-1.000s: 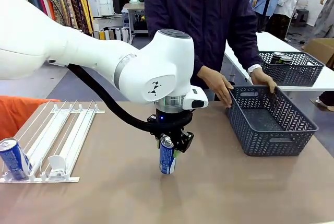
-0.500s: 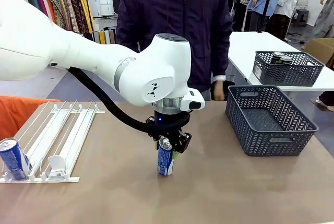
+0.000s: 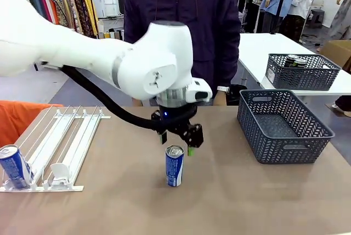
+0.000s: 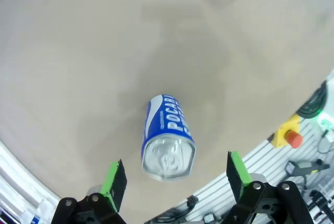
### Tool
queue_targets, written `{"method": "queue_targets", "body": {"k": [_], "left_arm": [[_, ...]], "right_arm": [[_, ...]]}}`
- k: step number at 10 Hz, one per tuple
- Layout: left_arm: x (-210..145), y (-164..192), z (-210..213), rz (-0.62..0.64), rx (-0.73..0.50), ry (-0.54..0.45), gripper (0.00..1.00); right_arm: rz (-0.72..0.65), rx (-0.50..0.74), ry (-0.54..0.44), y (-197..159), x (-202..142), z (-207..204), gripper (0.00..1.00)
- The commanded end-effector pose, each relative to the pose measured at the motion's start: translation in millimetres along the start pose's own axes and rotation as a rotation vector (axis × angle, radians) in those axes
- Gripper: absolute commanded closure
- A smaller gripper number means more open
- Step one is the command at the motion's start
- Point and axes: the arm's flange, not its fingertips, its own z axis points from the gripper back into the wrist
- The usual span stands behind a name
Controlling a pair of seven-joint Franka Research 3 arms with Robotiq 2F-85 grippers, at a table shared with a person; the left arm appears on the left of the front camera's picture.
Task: Retrieve and store the cans from the dispenser.
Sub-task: Pick up one can from the Automatic Can Dispenser and place it in the middle of the table.
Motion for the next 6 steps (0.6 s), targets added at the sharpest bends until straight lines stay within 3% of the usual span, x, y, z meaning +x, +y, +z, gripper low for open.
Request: {"method": "queue_targets", "body": {"k": [1, 2, 4, 6], "left_arm": [[-46.3, 33.9, 56.1, 0.042, -0.079, -0.072, 0.00], [-70.8, 56.9, 85.6, 0.073, -0.138, -0.077, 0.00], [-130.5, 132.1, 130.3, 0.092, -0.426, -0.100, 0.00], [-212.4, 229.1, 152.6, 0.210, -0.686, -0.259, 0.00]], "right_arm": [[0.024, 0.028, -0.015, 2.8, 3.0, -1.6, 0.00], [0.024, 0.028, -0.015, 2.8, 3.0, -1.6, 0.00], [0.024, 0.028, -0.015, 2.8, 3.0, -1.6, 0.00], [0.024, 0.028, -0.015, 2.8, 3.0, -1.6, 0.00]]}}
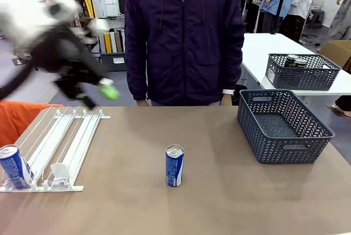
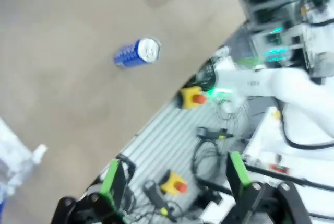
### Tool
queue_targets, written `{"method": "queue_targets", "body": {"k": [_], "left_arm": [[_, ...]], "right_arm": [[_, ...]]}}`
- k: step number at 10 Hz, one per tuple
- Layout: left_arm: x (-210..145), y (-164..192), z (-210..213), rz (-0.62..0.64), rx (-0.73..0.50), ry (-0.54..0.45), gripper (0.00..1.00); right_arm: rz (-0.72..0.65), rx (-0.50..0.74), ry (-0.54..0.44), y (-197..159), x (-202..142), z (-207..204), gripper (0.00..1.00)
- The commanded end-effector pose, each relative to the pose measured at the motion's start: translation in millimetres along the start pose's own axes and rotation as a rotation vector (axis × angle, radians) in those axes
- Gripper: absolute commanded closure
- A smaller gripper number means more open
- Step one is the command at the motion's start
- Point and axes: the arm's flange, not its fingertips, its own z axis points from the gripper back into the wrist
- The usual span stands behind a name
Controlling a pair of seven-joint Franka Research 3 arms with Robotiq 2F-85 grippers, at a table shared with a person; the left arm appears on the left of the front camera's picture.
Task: Retrieve and store the cans from the dispenser.
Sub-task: Pick up one can from the Automatic Can Dispenser and place it in the middle of the table.
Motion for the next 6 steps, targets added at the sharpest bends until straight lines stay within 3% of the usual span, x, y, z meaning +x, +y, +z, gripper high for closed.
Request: {"method": "queue_targets", "body": {"k": [1, 3, 4, 5, 6], "left_arm": [[-66.8, 88.3, 61.4, 0.150, -0.210, -0.185, 0.00], [-150.7, 165.4, 91.0, 0.308, -0.440, -0.459, 0.00], [-171.1, 182.4, 90.9, 0.346, -0.496, -0.512, 0.00], [-176.4, 188.7, 90.0, 0.390, -0.491, -0.509, 0.00], [-177.7, 173.8, 102.1, 0.314, -0.426, -0.407, 0.00]], "right_arm": [[0.024, 0.029, -0.014, 2.9, 3.0, -1.9, 0.00], [0.024, 0.029, -0.014, 2.9, 3.0, -1.9, 0.00], [0.024, 0.029, -0.014, 2.9, 3.0, -1.9, 0.00], [0.024, 0.029, -0.014, 2.9, 3.0, -1.9, 0.00], [0.024, 0.029, -0.014, 2.9, 3.0, -1.9, 0.00]]}}
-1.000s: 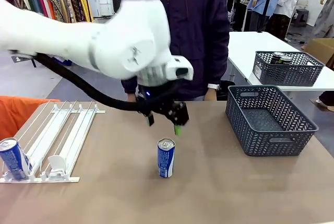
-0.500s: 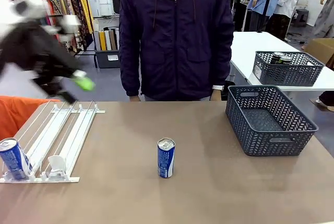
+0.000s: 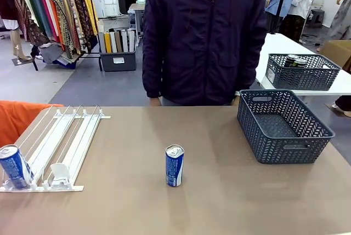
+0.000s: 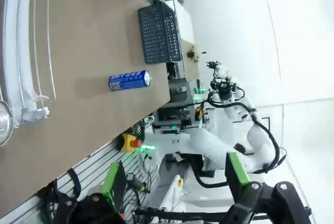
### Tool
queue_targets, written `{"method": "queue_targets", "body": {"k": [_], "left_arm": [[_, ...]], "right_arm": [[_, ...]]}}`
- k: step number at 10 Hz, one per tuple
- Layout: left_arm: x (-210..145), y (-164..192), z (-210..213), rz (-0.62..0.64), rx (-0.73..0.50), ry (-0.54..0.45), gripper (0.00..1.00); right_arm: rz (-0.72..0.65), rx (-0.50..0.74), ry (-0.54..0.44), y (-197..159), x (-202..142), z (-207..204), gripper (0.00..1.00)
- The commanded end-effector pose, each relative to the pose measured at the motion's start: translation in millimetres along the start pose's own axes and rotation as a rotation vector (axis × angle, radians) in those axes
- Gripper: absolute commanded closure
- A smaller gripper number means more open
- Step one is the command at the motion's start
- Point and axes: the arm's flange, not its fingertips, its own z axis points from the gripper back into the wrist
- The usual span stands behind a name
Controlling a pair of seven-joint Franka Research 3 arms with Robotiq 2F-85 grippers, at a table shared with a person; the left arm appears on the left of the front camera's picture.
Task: Retrieve and store the cans from the dispenser.
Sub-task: Pick up one can from the Automatic Can Dispenser and place it in the middle of the table.
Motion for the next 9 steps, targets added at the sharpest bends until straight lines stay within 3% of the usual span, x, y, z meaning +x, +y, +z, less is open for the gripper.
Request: {"method": "queue_targets", "body": {"k": [1, 9], "left_arm": [[8.1, -27.0, -19.3, -0.072, 0.038, 0.077, 0.00], [8.1, -27.0, -19.3, -0.072, 0.038, 0.077, 0.00]], "right_arm": [[0.024, 0.029, -0.014, 2.8, 3.0, -1.9, 0.00], [0.024, 0.029, -0.014, 2.8, 3.0, -1.9, 0.00]]}}
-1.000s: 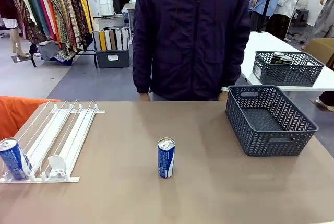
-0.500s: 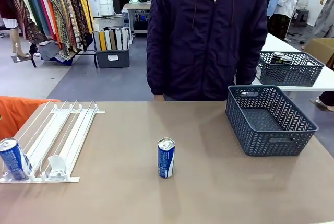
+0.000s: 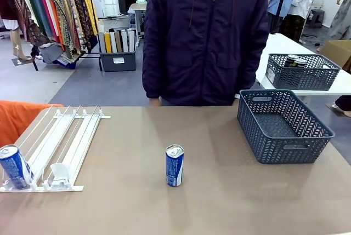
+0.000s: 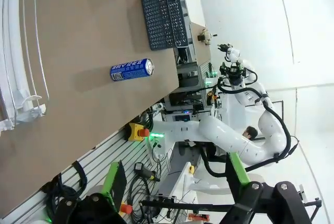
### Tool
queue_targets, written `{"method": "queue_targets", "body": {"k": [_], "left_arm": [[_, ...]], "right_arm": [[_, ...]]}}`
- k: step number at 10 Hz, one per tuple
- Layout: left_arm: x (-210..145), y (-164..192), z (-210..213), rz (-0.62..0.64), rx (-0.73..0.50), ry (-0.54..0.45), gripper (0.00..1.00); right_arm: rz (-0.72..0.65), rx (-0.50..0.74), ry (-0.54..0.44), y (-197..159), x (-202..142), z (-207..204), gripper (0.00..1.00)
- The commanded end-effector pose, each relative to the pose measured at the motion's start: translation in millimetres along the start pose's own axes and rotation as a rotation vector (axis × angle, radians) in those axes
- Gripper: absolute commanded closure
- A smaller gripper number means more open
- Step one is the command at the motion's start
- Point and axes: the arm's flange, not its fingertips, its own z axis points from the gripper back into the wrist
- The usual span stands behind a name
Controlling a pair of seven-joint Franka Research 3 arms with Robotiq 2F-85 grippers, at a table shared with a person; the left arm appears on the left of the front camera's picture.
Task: Retrieve and store the cans from the dispenser.
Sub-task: Pick up one can from the Automatic Can Dispenser and place it in the middle of the table.
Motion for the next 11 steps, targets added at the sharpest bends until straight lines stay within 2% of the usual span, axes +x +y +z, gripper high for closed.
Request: {"method": "queue_targets", "body": {"k": [1, 3, 5, 6, 7, 8, 9, 10, 11], "left_arm": [[0.0, 0.1, 1.0, -0.023, -0.021, -0.002, 0.00], [0.0, 0.1, 0.0, 0.000, 0.000, 0.000, 0.00], [-20.1, -12.6, -17.8, -0.137, 0.549, 0.280, 0.00], [-22.5, -14.1, -30.0, -0.138, 0.740, 0.295, 0.00], [-19.6, -15.5, -44.2, -0.069, 0.999, 0.265, 0.00], [-12.5, -18.9, -58.3, -0.078, 1.142, 0.203, 0.00], [-1.6, -22.9, -66.6, -0.117, 1.265, 0.090, 0.00], [8.5, -22.7, -69.2, -0.097, 1.336, -0.016, 0.00], [-5.1, -31.1, -53.6, -0.143, 0.917, 0.185, 0.00]], "right_arm": [[0.024, 0.029, -0.014, 2.8, 3.0, -1.9, 0.00], [0.024, 0.029, -0.014, 2.8, 3.0, -1.9, 0.00], [0.024, 0.029, -0.014, 2.8, 3.0, -1.9, 0.00], [0.024, 0.029, -0.014, 2.8, 3.0, -1.9, 0.00], [0.024, 0.029, -0.014, 2.8, 3.0, -1.9, 0.00], [0.024, 0.029, -0.014, 2.8, 3.0, -1.9, 0.00], [0.024, 0.029, -0.014, 2.8, 3.0, -1.9, 0.00], [0.024, 0.029, -0.014, 2.8, 3.0, -1.9, 0.00], [0.024, 0.029, -0.014, 2.8, 3.0, -1.9, 0.00]]}}
